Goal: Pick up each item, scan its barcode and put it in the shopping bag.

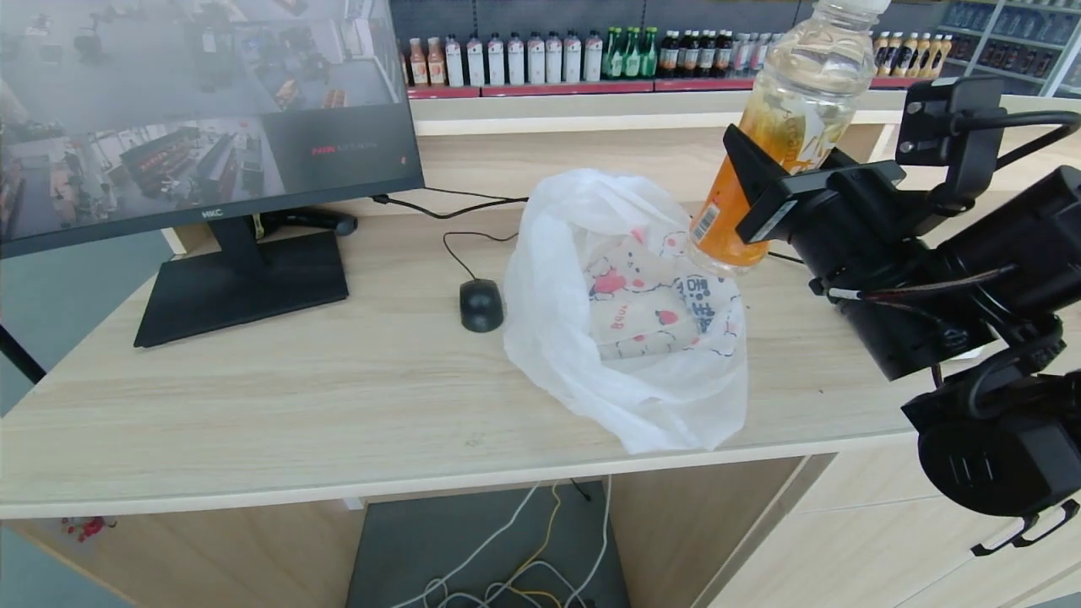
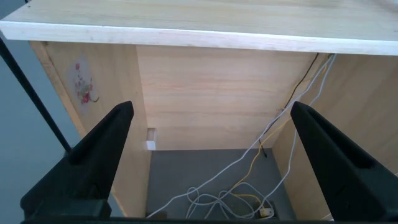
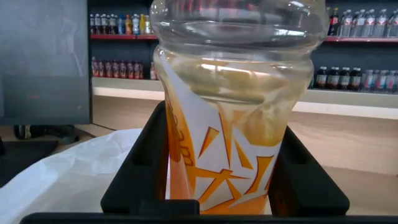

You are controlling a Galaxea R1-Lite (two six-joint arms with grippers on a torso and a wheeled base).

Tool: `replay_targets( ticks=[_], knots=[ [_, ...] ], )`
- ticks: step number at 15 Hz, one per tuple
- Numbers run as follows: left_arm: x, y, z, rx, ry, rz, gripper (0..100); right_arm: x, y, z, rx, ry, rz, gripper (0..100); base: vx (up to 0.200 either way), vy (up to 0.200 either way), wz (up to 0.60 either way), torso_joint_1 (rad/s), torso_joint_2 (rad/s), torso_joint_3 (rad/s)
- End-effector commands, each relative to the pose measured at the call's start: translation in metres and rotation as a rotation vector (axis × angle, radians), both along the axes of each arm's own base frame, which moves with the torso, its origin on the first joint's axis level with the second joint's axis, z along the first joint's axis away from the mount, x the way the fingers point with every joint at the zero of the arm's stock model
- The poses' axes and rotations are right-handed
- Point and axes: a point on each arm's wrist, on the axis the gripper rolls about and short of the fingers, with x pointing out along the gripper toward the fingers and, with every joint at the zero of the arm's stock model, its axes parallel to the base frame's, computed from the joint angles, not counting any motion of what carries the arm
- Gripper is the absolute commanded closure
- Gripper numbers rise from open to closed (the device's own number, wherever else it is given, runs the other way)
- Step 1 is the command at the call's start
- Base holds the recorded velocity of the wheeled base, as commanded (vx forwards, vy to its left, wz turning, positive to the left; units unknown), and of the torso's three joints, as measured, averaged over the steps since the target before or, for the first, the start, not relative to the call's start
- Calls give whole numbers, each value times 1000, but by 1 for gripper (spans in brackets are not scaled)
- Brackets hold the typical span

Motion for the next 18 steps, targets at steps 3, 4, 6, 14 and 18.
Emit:
replay_targets(
  ticks=[3, 4, 6, 14, 18],
  knots=[
    [0, 0, 0, -1, 1, 0, 0, -5, 9, 4, 5, -12, 33, 100, 0, 0, 0, 0, 0, 0],
    [0, 0, 0, -1, 1, 0, 0, -6, 10, 4, 7, -15, 38, 100, 0, 0, 0, 0, 0, 0],
    [0, 0, 0, -1, 1, 0, 0, -7, 16, 2, 4, -9, 56, 100, 0, 0, 0, 0, 0, 0],
    [0, 0, 0, -1, 1, 0, 0, 18, 60, -29, -31, 48, 120, 100, 0, 0, 0, 0, 0, 0],
    [0, 0, 0, 2, 1, 0, 0, 34, 75, -45, -46, 70, 126, 100, 0, 0, 0, 0, 0, 0]
  ],
)
